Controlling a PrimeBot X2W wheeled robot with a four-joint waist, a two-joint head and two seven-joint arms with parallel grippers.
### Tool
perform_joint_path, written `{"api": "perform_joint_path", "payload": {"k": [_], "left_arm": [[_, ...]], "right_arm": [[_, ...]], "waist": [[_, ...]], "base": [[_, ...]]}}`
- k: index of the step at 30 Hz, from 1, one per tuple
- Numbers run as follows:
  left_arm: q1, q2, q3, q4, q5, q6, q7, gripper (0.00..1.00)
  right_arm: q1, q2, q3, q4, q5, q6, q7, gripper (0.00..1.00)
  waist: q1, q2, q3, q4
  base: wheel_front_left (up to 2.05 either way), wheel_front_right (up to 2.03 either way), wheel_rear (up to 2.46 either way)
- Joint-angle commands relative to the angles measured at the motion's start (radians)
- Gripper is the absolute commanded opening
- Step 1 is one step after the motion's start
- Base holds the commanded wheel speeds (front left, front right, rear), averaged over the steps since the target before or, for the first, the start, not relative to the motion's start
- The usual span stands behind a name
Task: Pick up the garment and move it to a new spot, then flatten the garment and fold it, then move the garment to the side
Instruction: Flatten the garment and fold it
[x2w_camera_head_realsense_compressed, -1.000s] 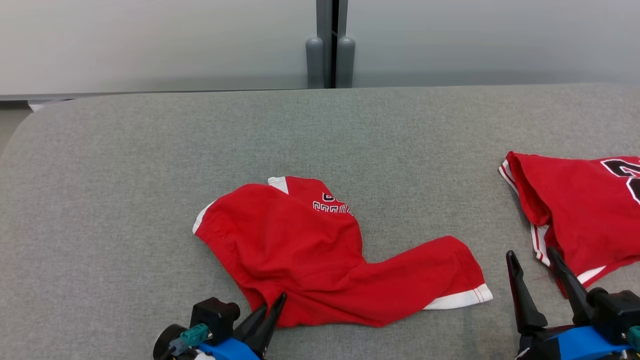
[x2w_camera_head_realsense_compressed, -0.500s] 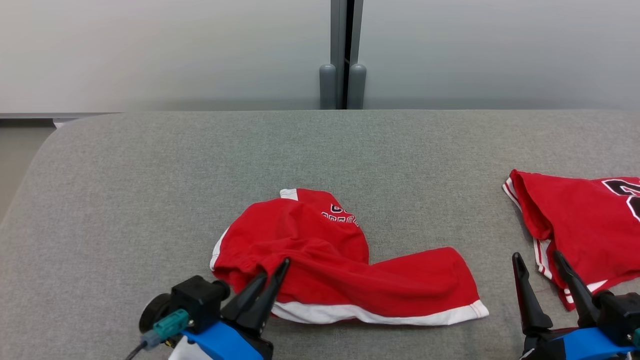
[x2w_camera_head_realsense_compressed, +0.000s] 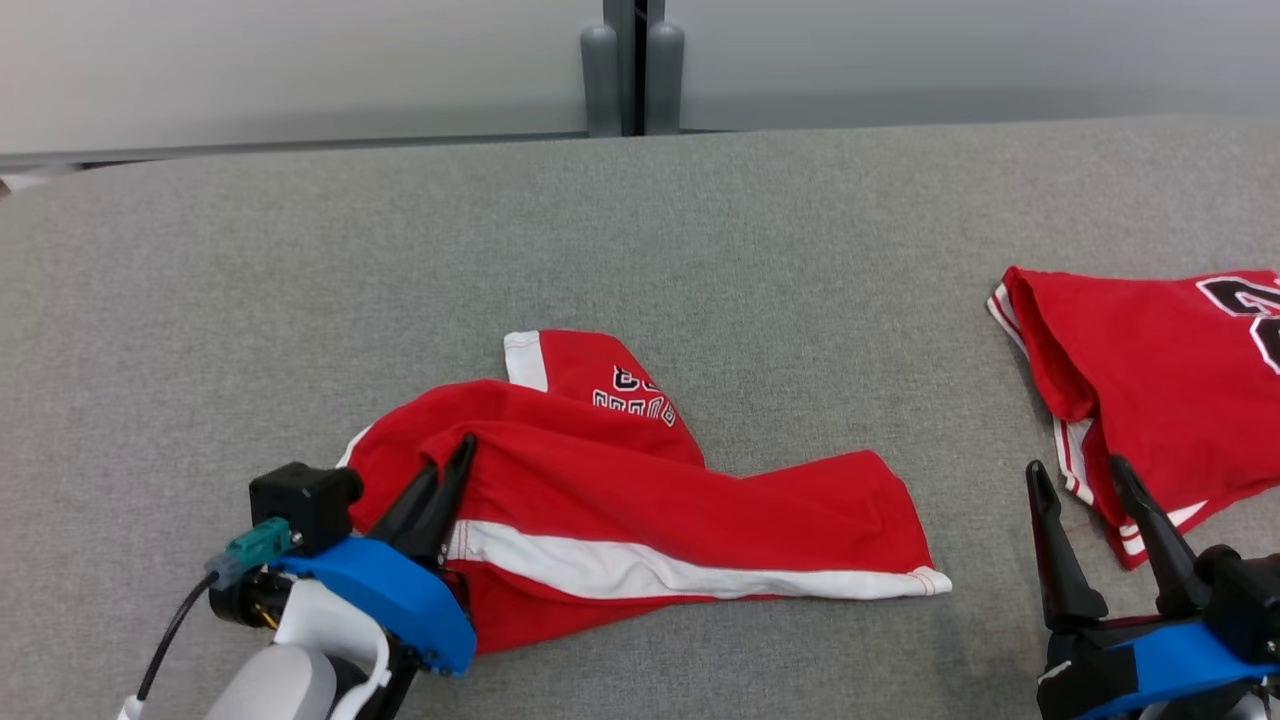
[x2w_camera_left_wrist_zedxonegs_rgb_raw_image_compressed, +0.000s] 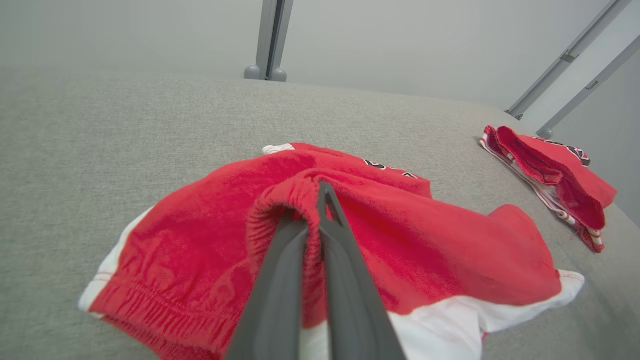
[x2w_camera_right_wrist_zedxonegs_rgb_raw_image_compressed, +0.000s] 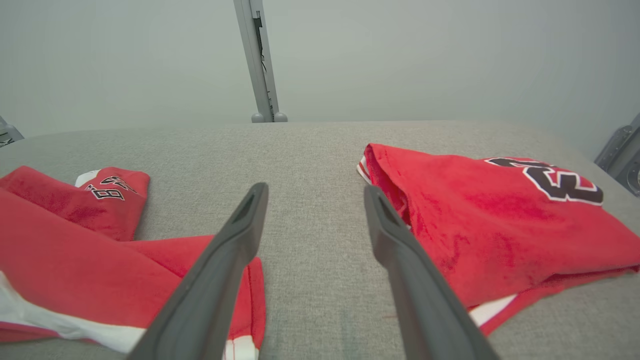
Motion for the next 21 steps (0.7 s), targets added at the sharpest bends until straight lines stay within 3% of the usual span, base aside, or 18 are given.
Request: {"api": "perform_joint_path", "payload": {"k": [1, 5, 6, 7, 8, 21], "left_arm": [[-0.033, 0.0, 0.007, 0.035, 0.006, -0.005, -0.01, 0.0], [-0.093, -0.006, 0.006, 0.121, 0.014, -0.022, -0.027, 0.0], [-0.104, -0.007, 0.003, 0.142, 0.023, -0.024, -0.034, 0.07], [-0.114, -0.002, -0.003, 0.162, 0.036, -0.023, -0.039, 0.35], [-0.12, -0.006, -0.005, 0.179, 0.035, -0.027, -0.047, 1.0], [-0.043, 0.02, -0.002, 0.247, 0.075, 0.018, -0.142, 1.0]], "right_arm": [[-0.018, 0.0, 0.001, 0.004, 0.002, 0.0, -0.009, 1.0], [-0.042, 0.0, 0.002, 0.016, 0.001, 0.0, -0.017, 1.0], [-0.046, 0.0, 0.003, 0.02, 0.002, 0.0, -0.018, 1.0], [-0.049, 0.0, 0.003, 0.024, 0.002, 0.0, -0.02, 1.0], [-0.05, 0.0, 0.004, 0.028, 0.002, 0.0, -0.022, 1.0], [-0.03, 0.0, 0.001, 0.036, -0.012, 0.0, -0.014, 1.0]], "waist": [[-0.0002, -0.0001, 0.017, 0.0], [-0.0002, -0.0001, 0.043, -0.011], [-0.0002, -0.0001, 0.046, -0.012], [-0.0002, -0.0001, 0.048, -0.013], [-0.0002, -0.0001, 0.048, -0.014], [-0.0002, -0.0001, -0.022, 0.025]], "base": [[0.0, 0.0, 0.0], [0.0, 0.0, 0.0], [0.0, 0.0, 0.0], [0.0, 0.0, 0.0], [0.0, 0.0, 0.0], [0.0, 0.0, 0.0]]}}
